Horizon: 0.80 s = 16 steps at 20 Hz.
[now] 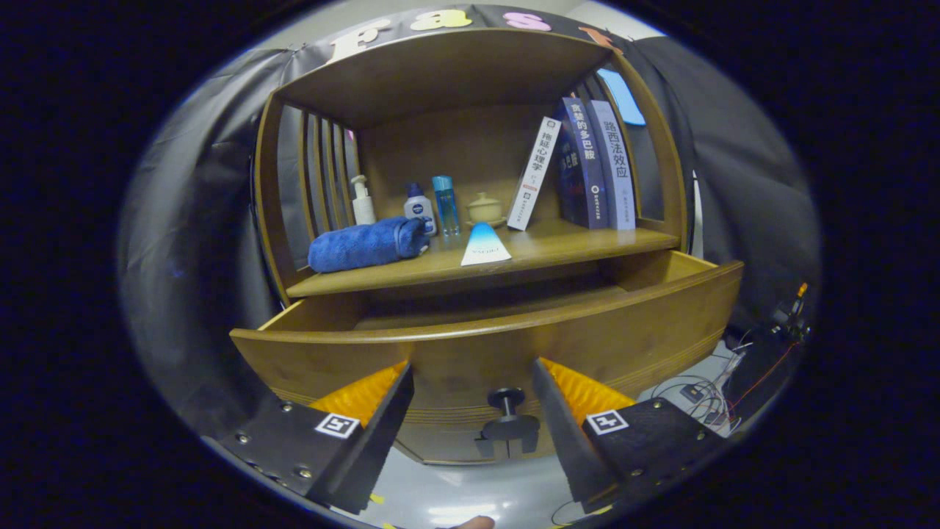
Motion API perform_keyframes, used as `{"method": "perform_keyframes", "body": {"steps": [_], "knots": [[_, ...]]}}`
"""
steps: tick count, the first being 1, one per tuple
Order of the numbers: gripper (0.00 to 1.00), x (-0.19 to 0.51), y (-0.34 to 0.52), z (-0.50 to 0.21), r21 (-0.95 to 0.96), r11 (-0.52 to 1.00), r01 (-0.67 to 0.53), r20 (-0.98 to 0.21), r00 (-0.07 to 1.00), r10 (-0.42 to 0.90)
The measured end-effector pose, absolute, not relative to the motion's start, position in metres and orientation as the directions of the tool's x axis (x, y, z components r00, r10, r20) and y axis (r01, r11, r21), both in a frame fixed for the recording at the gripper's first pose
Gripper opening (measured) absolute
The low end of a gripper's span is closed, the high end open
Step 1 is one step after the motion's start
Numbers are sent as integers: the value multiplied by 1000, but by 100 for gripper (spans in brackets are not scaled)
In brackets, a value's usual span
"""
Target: Pull open the drawer, take out the items inside it, and place them on the countertop above the cabinet.
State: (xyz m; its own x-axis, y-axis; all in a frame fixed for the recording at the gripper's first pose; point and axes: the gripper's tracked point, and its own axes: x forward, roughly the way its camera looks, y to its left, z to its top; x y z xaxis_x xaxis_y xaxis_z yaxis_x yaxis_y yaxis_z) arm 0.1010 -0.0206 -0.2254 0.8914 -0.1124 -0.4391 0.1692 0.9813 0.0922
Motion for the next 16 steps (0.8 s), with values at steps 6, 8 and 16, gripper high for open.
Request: {"method": "perform_keyframes", "body": {"steps": [6, 8, 16], "knots": [[96, 121, -24, -231, 111, 979, 173, -437, 893, -108], [96, 129, -25, -232, 106, 979, 174, -442, 890, -110], [96, 154, -27, -237, 112, 978, 176, -452, 885, -107]]}}
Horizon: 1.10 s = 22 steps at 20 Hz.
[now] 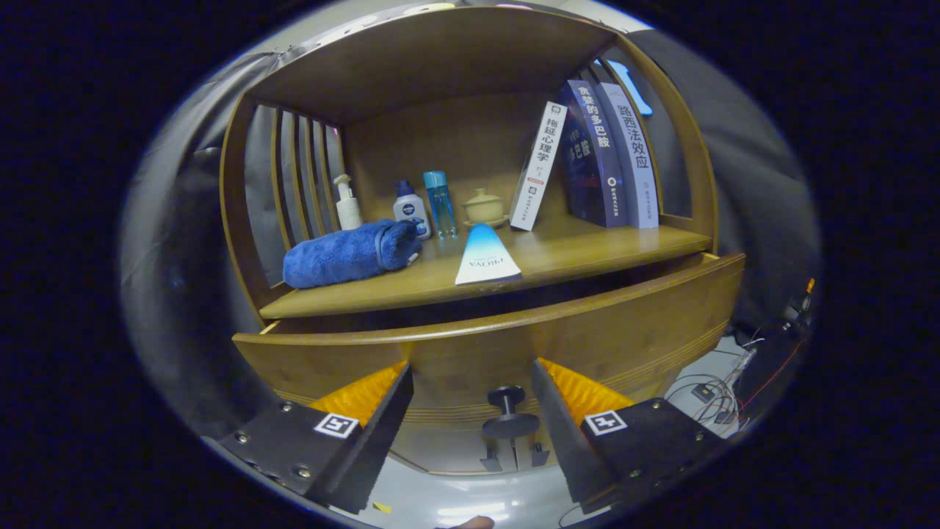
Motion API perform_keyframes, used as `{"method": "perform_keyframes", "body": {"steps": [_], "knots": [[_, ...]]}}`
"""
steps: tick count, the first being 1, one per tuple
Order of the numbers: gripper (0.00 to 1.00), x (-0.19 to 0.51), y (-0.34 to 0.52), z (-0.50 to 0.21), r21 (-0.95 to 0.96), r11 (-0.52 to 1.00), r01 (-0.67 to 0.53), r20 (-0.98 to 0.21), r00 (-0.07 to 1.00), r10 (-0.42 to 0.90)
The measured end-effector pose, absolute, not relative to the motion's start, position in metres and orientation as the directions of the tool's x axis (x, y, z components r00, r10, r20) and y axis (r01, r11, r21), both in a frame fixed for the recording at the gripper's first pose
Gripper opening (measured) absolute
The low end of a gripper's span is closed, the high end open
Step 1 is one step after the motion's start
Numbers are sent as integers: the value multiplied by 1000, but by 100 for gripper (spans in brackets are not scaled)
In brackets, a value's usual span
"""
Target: Pull open the drawer, take out the items inside it, and place them on the countertop above the cabinet.
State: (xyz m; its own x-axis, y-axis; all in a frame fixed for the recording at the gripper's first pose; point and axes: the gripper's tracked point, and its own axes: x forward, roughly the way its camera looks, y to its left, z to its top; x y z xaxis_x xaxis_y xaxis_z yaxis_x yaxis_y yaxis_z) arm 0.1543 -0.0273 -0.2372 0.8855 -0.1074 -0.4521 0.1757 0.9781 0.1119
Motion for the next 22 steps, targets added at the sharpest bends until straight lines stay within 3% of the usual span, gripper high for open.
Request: {"method": "perform_keyframes", "body": {"steps": [22], "knots": [[96, 188, -30, -247, 192, 962, 194, -455, 886, -88]]}}
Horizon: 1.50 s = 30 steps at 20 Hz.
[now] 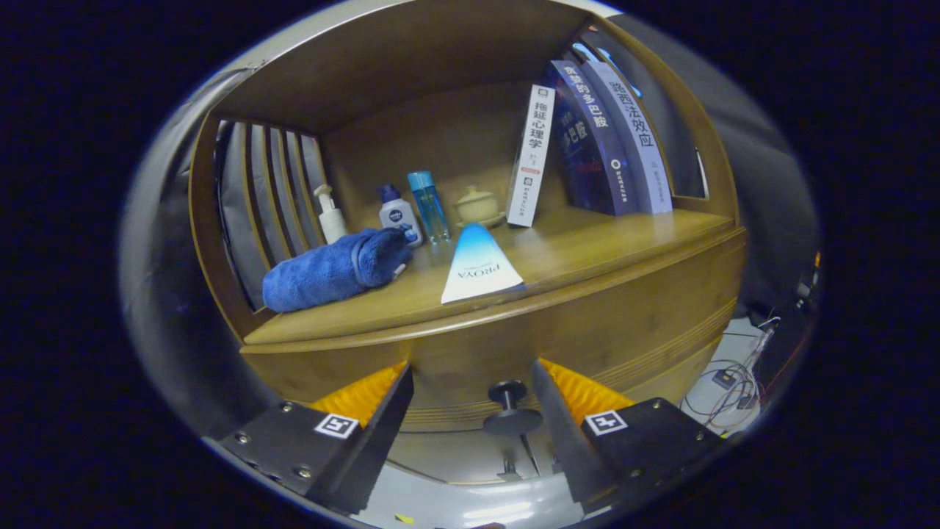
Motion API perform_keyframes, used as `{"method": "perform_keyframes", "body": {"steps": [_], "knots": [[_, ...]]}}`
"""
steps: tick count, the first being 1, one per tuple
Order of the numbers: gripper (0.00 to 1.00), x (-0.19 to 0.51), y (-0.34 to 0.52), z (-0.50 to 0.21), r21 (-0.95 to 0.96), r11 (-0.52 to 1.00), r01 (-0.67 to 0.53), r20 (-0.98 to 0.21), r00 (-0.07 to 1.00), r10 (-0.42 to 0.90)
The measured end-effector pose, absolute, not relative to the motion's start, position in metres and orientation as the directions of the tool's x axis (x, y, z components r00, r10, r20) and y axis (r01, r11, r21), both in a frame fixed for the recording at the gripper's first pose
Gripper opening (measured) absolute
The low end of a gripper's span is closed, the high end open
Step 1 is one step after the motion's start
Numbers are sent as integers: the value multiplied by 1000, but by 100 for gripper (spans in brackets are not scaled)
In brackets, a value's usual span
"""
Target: Pull open the drawer, take out the items inside it, and place them on the countertop above the cabinet.
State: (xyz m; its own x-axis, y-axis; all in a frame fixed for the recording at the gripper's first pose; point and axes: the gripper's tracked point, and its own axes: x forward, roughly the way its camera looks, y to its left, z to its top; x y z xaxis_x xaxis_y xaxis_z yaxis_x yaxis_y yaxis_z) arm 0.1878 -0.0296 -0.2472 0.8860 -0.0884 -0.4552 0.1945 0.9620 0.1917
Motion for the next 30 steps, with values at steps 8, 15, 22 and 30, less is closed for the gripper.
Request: {"method": "perform_keyframes", "body": {"steps": [8, 15, 22, 30], "knots": [[100, 171, -32, -170, 136, 977, 167, -306, 944, -119], [99, 154, -29, -79, 47, 992, 117, -165, 980, -107], [97, 114, -15, 2, -50, 997, 63, -43, 997, -65], [81, 36, -26, 38, -67, 997, 44, 49, 998, -41]]}}
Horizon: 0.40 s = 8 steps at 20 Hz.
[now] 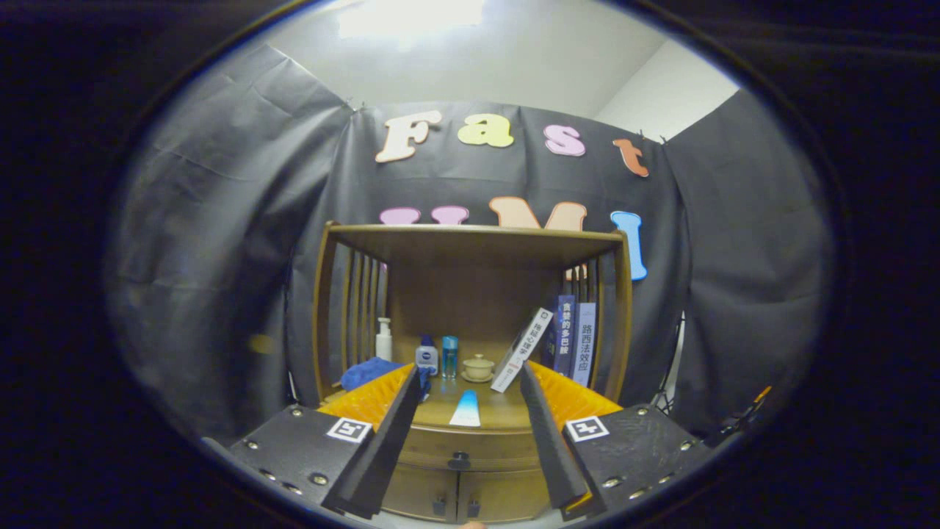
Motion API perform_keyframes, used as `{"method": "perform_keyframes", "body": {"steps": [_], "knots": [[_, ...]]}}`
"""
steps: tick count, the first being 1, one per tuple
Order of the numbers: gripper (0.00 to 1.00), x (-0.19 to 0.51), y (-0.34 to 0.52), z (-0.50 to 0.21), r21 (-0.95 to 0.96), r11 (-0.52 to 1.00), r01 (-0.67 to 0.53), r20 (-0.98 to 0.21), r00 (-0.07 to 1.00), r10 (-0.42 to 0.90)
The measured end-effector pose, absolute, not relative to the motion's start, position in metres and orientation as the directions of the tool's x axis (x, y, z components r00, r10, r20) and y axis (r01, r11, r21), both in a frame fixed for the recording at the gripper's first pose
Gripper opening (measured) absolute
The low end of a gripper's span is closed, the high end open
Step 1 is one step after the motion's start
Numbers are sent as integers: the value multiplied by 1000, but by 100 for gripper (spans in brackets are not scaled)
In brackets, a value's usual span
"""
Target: Pull open the drawer, take out the items inside it, and place them on the countertop above the cabinet.
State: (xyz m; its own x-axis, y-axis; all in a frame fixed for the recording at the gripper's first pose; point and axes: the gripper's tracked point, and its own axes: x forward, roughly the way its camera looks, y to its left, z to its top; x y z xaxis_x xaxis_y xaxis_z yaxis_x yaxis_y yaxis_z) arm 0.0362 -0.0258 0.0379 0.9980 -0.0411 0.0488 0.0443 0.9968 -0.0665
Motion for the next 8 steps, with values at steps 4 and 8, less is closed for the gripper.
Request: {"method": "perform_keyframes", "body": {"steps": [4, 8], "knots": [[78, 6, -33, 41, -40, 999, 16, 73, 997, -13], [77, -12, -36, 33, -52, 999, 5, 43, 999, -2]]}}
